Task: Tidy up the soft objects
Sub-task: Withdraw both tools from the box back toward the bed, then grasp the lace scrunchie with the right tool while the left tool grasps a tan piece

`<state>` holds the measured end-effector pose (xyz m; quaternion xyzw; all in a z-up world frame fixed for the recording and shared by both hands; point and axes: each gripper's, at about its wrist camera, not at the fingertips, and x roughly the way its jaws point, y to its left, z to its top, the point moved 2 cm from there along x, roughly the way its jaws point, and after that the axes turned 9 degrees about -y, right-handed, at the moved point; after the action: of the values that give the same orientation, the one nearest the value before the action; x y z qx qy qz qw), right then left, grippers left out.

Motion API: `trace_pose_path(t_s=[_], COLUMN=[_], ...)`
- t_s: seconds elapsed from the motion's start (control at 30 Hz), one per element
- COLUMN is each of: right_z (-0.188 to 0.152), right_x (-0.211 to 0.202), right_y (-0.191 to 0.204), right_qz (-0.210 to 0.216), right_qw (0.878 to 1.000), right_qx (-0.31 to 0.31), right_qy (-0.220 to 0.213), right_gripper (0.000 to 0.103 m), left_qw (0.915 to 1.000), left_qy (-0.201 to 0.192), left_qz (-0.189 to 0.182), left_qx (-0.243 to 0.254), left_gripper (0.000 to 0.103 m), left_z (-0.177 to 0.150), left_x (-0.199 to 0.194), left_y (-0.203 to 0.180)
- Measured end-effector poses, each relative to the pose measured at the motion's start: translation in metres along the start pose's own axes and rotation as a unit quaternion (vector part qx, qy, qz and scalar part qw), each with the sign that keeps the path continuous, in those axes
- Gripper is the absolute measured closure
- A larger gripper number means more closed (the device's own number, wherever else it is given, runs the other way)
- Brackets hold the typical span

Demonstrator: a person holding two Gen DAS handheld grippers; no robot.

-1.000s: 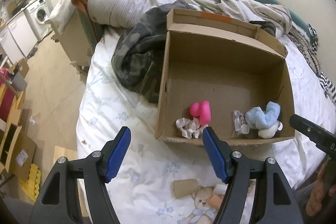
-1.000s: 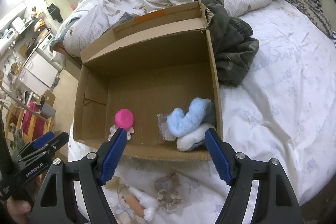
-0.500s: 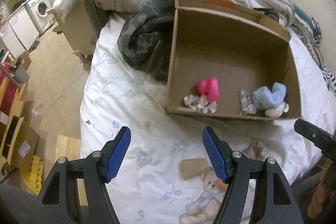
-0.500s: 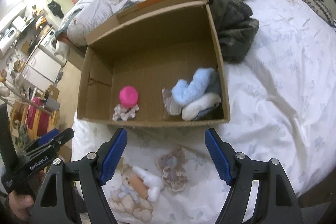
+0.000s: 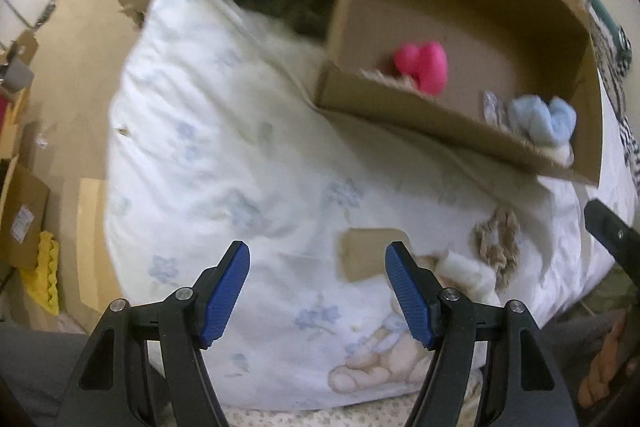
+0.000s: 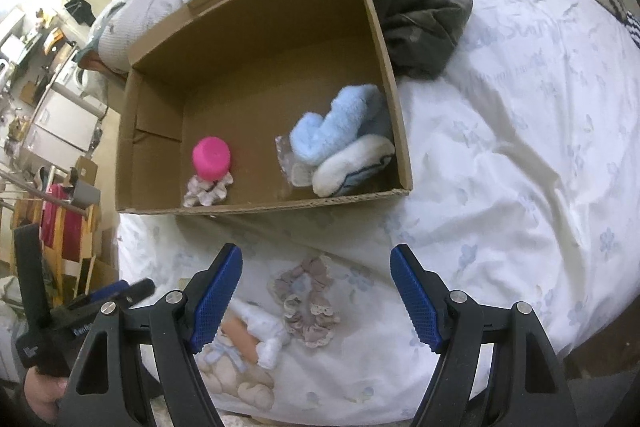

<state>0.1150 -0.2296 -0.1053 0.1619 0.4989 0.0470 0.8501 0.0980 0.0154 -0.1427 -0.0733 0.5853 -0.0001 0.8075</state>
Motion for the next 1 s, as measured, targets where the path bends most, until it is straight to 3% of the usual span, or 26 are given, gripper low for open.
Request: trace_pose_path(t_s=[0.27,0.43,0.67,1.0], right_z=[-0.003,-0.007,-0.017,-0.033], right_x=[0.012,0.022,0.050,0.088], right_y=[0.000,-0.004,-0.004,0.008], right_qz=[-0.005,-0.014,-0.016,-0.032], right_qw=[1.000,0.999,0.996,0.988], right_qx=[0.000,0.000,0.002,-0.030], right_qy=[0.020,0.040,0.093,0.149], right_gripper=[0.022,0.022,0.022,0.022], left_qw=[0.9988,0.9980,0.9982,0.9992], left_qy=[0.046,0.057,0.049,0.025], left_qz=[-0.013,0.001,-0.002,-0.010], left_qx=[0.009,0.027,0.036,0.031], left_gripper=[0.038,0.068,0.094,0.097], left_z=[-0.003,-0.003,0.002,0.009], left_x=[0.039,0.057,0.051,0.031], left_y=[-0.026,-0.035,-0.037,-0.038])
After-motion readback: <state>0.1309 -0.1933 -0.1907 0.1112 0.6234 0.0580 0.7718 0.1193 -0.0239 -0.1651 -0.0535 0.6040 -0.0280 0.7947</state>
